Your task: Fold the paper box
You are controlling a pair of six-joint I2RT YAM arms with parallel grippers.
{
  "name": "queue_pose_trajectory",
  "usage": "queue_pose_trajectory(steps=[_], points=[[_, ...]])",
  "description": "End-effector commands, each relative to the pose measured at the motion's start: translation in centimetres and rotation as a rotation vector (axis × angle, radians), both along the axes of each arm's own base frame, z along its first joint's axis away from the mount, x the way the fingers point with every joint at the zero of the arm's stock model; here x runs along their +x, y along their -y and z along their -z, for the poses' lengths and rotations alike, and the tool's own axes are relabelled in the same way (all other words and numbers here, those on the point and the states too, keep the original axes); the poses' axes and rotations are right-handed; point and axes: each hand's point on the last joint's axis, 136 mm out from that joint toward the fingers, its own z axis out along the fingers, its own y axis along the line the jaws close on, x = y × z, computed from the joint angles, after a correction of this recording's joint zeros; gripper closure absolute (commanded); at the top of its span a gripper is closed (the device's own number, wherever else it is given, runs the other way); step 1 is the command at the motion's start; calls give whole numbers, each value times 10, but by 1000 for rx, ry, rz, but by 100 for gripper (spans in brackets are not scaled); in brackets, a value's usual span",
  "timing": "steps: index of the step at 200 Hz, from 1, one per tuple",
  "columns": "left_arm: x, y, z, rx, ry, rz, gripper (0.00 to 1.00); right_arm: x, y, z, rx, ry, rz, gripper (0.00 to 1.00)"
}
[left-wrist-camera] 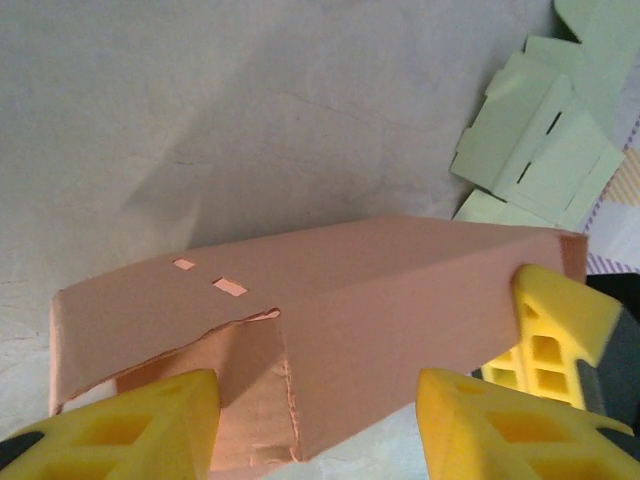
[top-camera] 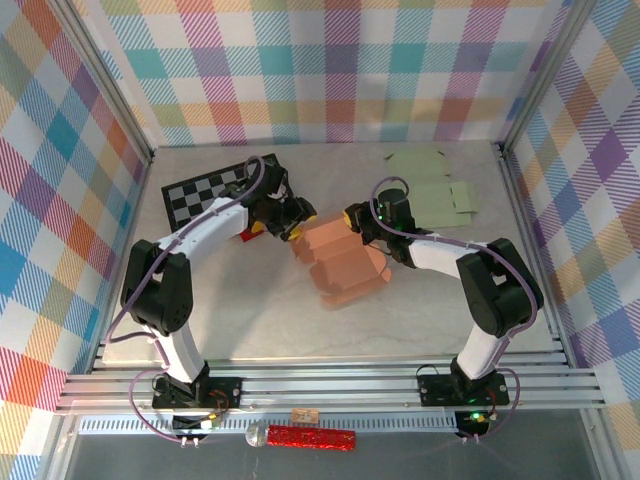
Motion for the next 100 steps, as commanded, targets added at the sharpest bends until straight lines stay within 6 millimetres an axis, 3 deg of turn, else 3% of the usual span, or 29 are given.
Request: queue_pose_trajectory(steps=[1, 57, 100], points=[[1, 9, 6, -11, -3, -1, 46, 2, -4, -11, 25, 32, -12, 100], [3, 19, 6, -17, 11, 10, 57, 1, -2, -10, 24, 25, -4, 100], [-14, -12, -19, 111, 78, 30, 37, 3, -1, -6, 29, 88, -23, 100]])
